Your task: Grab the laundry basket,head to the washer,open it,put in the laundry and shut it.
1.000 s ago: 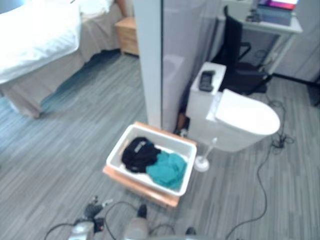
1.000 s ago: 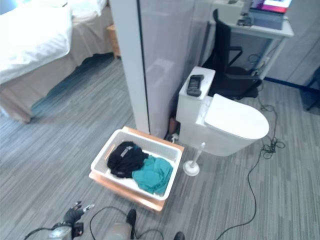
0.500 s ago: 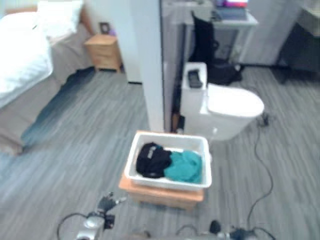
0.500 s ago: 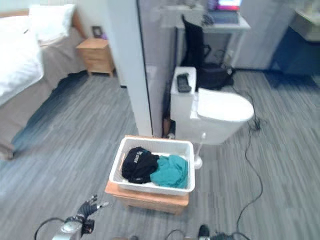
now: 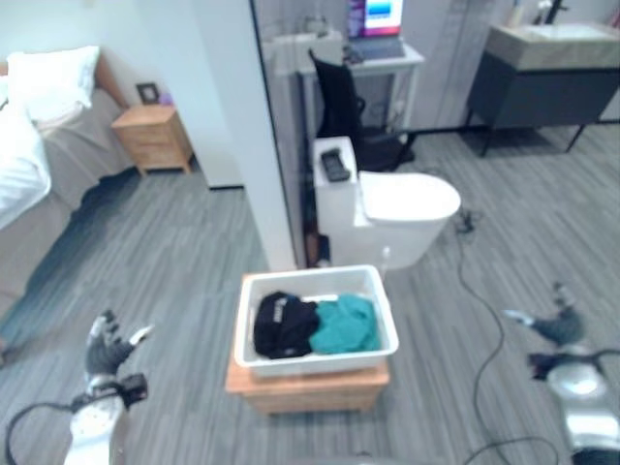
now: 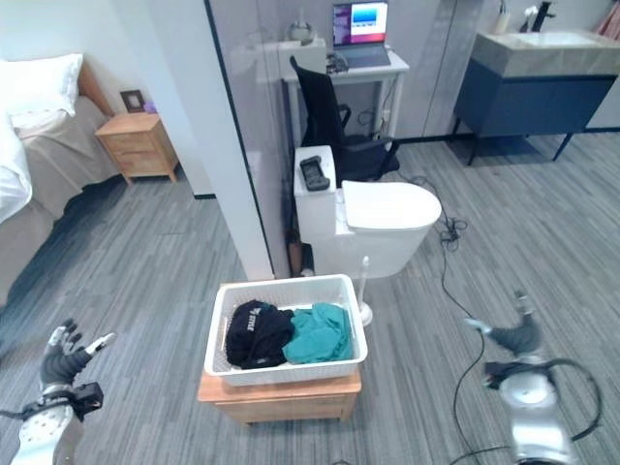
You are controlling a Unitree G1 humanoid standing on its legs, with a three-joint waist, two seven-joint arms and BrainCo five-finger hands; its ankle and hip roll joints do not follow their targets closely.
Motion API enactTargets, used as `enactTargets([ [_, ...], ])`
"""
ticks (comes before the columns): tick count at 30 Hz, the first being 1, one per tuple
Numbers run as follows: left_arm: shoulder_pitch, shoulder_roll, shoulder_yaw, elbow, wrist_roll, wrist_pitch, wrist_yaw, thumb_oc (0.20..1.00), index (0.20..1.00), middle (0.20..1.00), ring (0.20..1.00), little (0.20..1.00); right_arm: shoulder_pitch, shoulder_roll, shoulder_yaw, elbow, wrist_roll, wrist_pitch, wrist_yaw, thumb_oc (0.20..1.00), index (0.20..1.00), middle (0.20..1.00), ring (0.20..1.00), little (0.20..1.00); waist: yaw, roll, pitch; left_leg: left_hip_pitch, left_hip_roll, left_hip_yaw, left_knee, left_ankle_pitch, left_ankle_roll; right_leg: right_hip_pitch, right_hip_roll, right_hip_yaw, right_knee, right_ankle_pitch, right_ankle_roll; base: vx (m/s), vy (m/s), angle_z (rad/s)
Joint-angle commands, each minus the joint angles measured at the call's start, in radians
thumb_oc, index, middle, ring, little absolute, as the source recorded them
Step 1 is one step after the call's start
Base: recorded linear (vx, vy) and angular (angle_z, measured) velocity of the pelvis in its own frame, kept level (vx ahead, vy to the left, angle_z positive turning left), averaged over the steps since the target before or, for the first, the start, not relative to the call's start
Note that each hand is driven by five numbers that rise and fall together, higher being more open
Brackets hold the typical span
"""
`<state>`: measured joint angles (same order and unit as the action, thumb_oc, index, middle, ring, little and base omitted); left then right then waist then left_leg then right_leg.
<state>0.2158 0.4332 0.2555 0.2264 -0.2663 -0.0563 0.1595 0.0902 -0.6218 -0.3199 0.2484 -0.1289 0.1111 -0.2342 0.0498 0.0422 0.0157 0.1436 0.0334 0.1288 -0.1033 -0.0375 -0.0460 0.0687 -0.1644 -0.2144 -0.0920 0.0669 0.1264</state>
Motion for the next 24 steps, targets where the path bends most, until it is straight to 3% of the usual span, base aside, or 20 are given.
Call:
enactTargets([
  [1, -0.13, 0.109, -0.062, 0.048, 0.054, 0.019, -0.028, 1.0, 1.0, 1.0, 1.0, 1.0, -0.128, -0.008, 0.077, 0.005, -0.064, 0.014, -0.001, 1.0, 1.0, 1.0, 1.0, 1.0, 0.01, -0.005, -0.023, -0.068, 0.057, -0.116, 0.022, 0.001, -0.027, -0.004, -0.083, -0.031, 0.112, -0.068, 0.068, 0.02, 0.002, 0.08],
  [7, -0.337, 0.199, -0.187, 0.12, 0.065, 0.093, -0.062, 1.0, 1.0, 1.0, 1.0, 1.0, -0.297, -0.032, 0.231, 0.041, -0.065, 0.073, 0.082, 1.0, 1.0, 1.0, 1.0, 1.0, 0.017, -0.025, -0.003, -0.101, 0.063, -0.128, 0.023, 0.015, -0.03, -0.038, -0.08, -0.028, 0.124, -0.065, 0.068, -0.07, -0.006, 0.08],
  [8, -0.479, 0.224, -0.265, 0.203, 0.055, 0.116, -0.046, 1.0, 1.0, 1.0, 1.0, 1.0, -0.389, -0.018, 0.314, 0.087, -0.051, 0.084, 0.098, 1.0, 1.0, 1.0, 1.0, 1.0, 0.022, -0.033, 0.029, -0.145, 0.068, -0.138, 0.028, 0.028, -0.03, -0.08, -0.08, -0.029, 0.139, -0.063, 0.067, -0.2, -0.027, 0.24],
  [9, -0.493, 0.226, -0.27, 0.214, 0.053, 0.113, -0.044, 1.0, 1.0, 1.0, 1.0, 1.0, -0.399, -0.018, 0.315, 0.094, -0.049, 0.082, 0.096, 1.0, 1.0, 1.0, 1.0, 1.0, 0.022, -0.035, 0.031, -0.15, 0.068, -0.139, 0.028, 0.03, -0.03, -0.086, -0.08, -0.029, 0.142, -0.064, 0.066, -0.38, -0.045, 0.22],
  [14, -0.957, 0.244, -0.512, 0.531, 0.002, 0.169, 0.018, 1.0, 1.0, 1.0, 1.0, 1.0, -0.702, 0.018, 0.532, 0.223, 0.003, 0.109, 0.088, 1.0, 1.0, 1.0, 1.0, 1.0, 0.026, -0.053, 0.167, -0.352, 0.07, -0.167, 0.104, 0.078, -0.034, -0.274, -0.079, -0.013, 0.224, -0.052, 0.05, -0.34, -0.024, 0.16],
  [19, -1.206, 0.235, -0.649, 0.73, -0.028, 0.181, 0.019, 1.0, 1.0, 1.0, 1.0, 1.0, -0.861, 0.018, 0.599, 0.304, 0.046, 0.117, 0.05, 1.0, 1.0, 1.0, 1.0, 1.0, 0.024, -0.058, 0.244, -0.433, 0.072, -0.188, 0.138, 0.103, -0.04, -0.327, -0.079, -0.032, 0.241, -0.041, 0.044, -0.15, -0.023, 0.09],
  [24, -1.473, 0.164, -0.824, 1.099, 0.003, 0.161, 0.006, 1.0, 1.0, 1.0, 1.0, 1.0, -0.909, 0.001, 0.65, 0.332, 0.057, 0.101, 0.025, 1.0, 1.0, 1.0, 1.0, 1.0, 0.004, -0.067, 0.305, -0.474, 0.074, -0.198, 0.161, 0.116, -0.049, -0.343, -0.082, -0.047, 0.242, -0.033, 0.042, -0.08, -0.022, 0.09],
])
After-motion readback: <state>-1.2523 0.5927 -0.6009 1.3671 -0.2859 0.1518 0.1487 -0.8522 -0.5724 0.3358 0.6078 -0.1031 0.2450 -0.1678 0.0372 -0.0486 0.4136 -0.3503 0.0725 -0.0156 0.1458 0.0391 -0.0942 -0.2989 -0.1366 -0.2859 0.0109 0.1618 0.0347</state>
